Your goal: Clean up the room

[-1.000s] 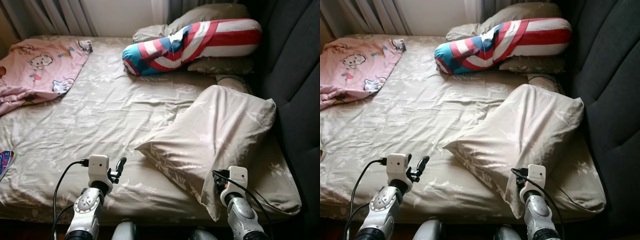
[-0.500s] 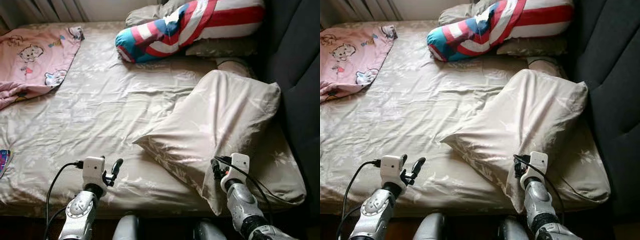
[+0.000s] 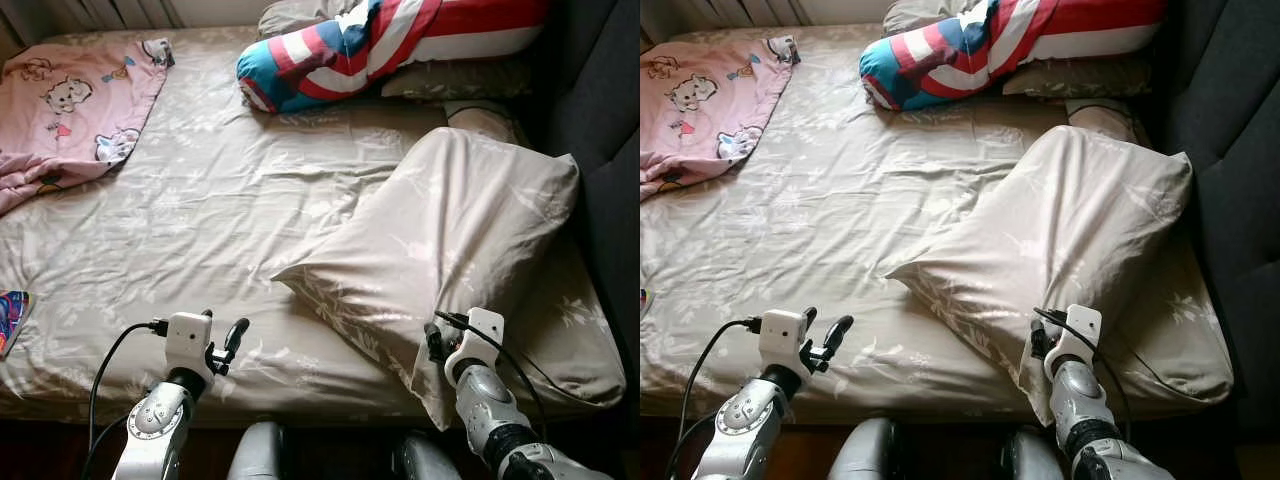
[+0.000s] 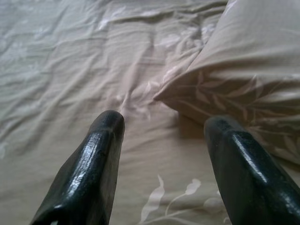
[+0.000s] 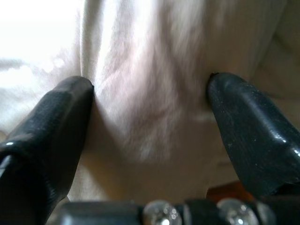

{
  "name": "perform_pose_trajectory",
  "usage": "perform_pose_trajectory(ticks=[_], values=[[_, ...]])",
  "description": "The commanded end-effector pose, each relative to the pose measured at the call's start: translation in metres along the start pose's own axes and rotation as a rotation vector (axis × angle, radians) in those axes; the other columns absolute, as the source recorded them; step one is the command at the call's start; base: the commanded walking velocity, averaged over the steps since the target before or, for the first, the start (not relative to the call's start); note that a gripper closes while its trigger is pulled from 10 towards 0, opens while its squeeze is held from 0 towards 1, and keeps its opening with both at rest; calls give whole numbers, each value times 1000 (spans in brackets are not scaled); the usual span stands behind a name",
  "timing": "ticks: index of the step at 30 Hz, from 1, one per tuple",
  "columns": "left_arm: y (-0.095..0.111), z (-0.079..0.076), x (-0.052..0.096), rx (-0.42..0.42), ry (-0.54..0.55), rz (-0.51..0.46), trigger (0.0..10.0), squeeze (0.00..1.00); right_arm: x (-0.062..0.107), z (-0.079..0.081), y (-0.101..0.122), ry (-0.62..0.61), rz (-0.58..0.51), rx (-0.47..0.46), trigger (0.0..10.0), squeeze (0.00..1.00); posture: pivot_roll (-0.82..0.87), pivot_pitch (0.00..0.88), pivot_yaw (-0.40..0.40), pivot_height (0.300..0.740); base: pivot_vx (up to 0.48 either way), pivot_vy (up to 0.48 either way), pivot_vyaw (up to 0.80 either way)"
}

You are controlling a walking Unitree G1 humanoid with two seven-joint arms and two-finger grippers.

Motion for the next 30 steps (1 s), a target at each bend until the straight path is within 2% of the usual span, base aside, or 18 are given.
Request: perform_pose_trajectory(ticks=[1,11,16,19,20,21,22,30], values=[[-2,-2,6,-38,-28,22,10000,0,7,-13,-33,-47,105,-48,10000,0,179,284,63,657,0,0,0],[24,-7,16,-89,-68,-29,10000,0,9,5,-44,48,141,-108,10000,0,221,340,92,657,0,0,0],[23,-5,25,-94,-60,-10,10000,0,10,14,-46,92,139,-118,10000,0,226,365,96,657,0,0,0],[21,-6,28,-97,-57,4,10000,0,11,11,-49,89,149,-81,10000,0,233,383,101,657,0,0,0],[21,-7,31,-96,-57,15,10000,0,12,10,-52,95,153,-70,5451,0,236,392,102,657,0,0,0],[21,-7,32,-96,-58,18,10000,0,13,10,-53,97,153,-70,5451,0,236,392,102,657,0,0,0],[21,-7,34,-94,-57,23,10000,0,13,8,-54,96,154,-69,0,0,237,405,101,657,0,0,0],[23,-10,35,-78,-53,33,10000,0,16,6,-60,107,164,-45,0,0,222,414,86,657,0,0,0]])
Point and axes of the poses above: a point about 5 cm out from each wrist's last joint towards the gripper, its own x axis pointing back from the gripper into the wrist, its own y axis along the axis of the wrist's last joint, z = x × y, the point moved 5 cm from there along -x, pointing out of the wrist towards the gripper, and after that the axes turned 12 degrees about -x, right-handed, at the moved point
